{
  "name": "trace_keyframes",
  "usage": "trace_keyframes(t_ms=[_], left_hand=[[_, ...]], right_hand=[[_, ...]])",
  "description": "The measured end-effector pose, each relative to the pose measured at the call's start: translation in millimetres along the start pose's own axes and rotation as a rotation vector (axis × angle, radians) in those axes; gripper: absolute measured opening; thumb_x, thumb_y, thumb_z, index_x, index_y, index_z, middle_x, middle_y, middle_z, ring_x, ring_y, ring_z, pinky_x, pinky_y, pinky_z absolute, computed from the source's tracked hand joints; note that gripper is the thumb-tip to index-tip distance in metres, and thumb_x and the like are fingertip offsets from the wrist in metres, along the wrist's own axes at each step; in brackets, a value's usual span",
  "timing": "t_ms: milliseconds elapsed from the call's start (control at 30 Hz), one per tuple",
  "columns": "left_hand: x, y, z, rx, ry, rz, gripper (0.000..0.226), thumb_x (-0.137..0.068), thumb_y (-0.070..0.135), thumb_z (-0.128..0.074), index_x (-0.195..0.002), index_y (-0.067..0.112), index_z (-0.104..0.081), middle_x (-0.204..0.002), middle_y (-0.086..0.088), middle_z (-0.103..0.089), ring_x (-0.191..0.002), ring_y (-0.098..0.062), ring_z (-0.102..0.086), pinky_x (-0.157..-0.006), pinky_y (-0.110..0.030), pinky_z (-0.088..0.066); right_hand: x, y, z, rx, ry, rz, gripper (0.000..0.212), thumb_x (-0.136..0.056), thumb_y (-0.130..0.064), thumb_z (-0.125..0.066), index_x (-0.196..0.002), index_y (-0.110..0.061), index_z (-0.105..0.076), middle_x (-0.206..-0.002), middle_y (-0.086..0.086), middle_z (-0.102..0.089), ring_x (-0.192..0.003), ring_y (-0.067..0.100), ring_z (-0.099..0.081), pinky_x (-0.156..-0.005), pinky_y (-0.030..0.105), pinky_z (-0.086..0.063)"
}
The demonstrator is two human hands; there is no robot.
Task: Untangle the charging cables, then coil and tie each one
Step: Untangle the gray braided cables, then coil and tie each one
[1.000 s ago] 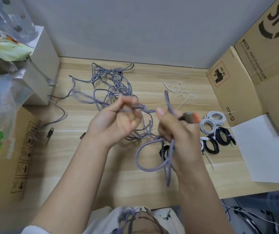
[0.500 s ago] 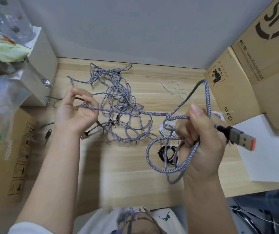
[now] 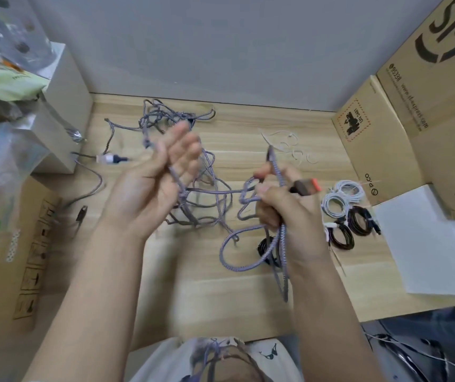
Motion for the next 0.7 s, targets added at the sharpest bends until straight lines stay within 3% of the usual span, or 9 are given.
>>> trace_keyframes(t_ms=[67,133,233,367,433,533,600,700], left_hand=[[5,-6,-21,-0.17,-0.03,-0.011,0.031,-0.087,0.029,-0.045,-0.105,0.019,-0.069,-0.107,0.005,-0.07,-0.104,-0.009,-0.064,-0.093,-0.024,-0.05],[16,-17,-49,-0.33,-0.124,0.008,0.026,-0.092,0.027,-0.048,-0.111,0.021,-0.064,-0.115,0.008,-0.068,-0.118,-0.008,-0.056,-0.098,-0.023,-0.045],[19,-32,-52,-0.357,-0.145,0.077,0.029,-0.089,0.029,-0.046,-0.112,0.028,-0.065,-0.122,0.013,-0.064,-0.127,-0.005,-0.048,-0.09,-0.017,-0.048],[22,-38,-54,-0.332,-0.119,0.129,0.028,-0.086,0.029,-0.05,-0.108,0.025,-0.067,-0.105,0.013,-0.069,-0.099,-0.004,-0.061,-0.072,-0.015,-0.051],[20,-41,-50,-0.279,-0.104,0.162,0.024,-0.083,0.024,-0.056,-0.1,0.02,-0.072,-0.099,0.006,-0.069,-0.09,-0.008,-0.064,-0.069,-0.019,-0.053],[12,-46,-37,-0.125,-0.041,0.236,0.017,-0.079,0.022,-0.064,-0.088,0.012,-0.075,-0.096,-0.003,-0.067,-0.092,-0.015,-0.06,-0.072,-0.024,-0.052],[4,-51,-30,0.065,-0.02,0.304,0.014,-0.078,0.026,-0.063,-0.072,0.015,-0.071,-0.085,0.0,-0.067,-0.093,-0.016,-0.058,-0.078,-0.028,-0.05],[-13,-52,1,0.365,0.078,0.353,0.011,-0.06,0.017,-0.076,-0.061,0.012,-0.067,-0.071,0.0,-0.068,-0.076,-0.018,-0.067,-0.068,-0.032,-0.056]], right_hand=[[2,6,-20,0.125,-0.139,-0.054,0.03,-0.075,-0.003,-0.056,-0.102,-0.015,-0.059,-0.047,-0.016,-0.045,-0.04,-0.001,-0.033,-0.042,0.009,-0.031],[4,13,-36,0.226,-0.22,-0.075,0.037,-0.082,0.007,-0.059,-0.103,-0.024,-0.059,-0.047,-0.02,-0.049,-0.041,-0.002,-0.04,-0.046,0.009,-0.036],[3,12,-39,0.292,-0.234,-0.02,0.031,-0.078,-0.001,-0.061,-0.09,-0.029,-0.063,-0.053,-0.02,-0.051,-0.046,-0.002,-0.042,-0.048,0.011,-0.036],[-1,19,-27,0.379,-0.159,-0.015,0.019,-0.069,-0.016,-0.059,-0.059,-0.032,-0.061,-0.052,-0.016,-0.047,-0.051,0.0,-0.042,-0.054,0.016,-0.036],[-1,23,-24,0.443,-0.142,-0.026,0.018,-0.068,-0.022,-0.058,-0.051,-0.027,-0.055,-0.049,-0.016,-0.044,-0.05,0.001,-0.039,-0.054,0.02,-0.033],[-1,22,-19,0.476,-0.092,-0.039,0.024,-0.069,-0.029,-0.057,-0.052,-0.015,-0.048,-0.05,-0.008,-0.038,-0.054,0.01,-0.038,-0.056,0.031,-0.033],[1,15,-17,0.426,-0.065,-0.026,0.028,-0.073,-0.026,-0.056,-0.048,-0.014,-0.049,-0.048,-0.007,-0.039,-0.052,0.01,-0.038,-0.054,0.028,-0.033],[6,-2,-15,0.339,-0.071,0.063,0.04,-0.074,-0.03,-0.063,-0.046,-0.013,-0.04,-0.048,-0.007,-0.031,-0.05,0.01,-0.03,-0.051,0.029,-0.024]])
Point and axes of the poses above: each hand's wrist, its own x-axis away from the middle knuckle, its own z-axis out of the back of the hand, y = z × x, the point moved 10 cm from there along -x, towards the middle knuckle
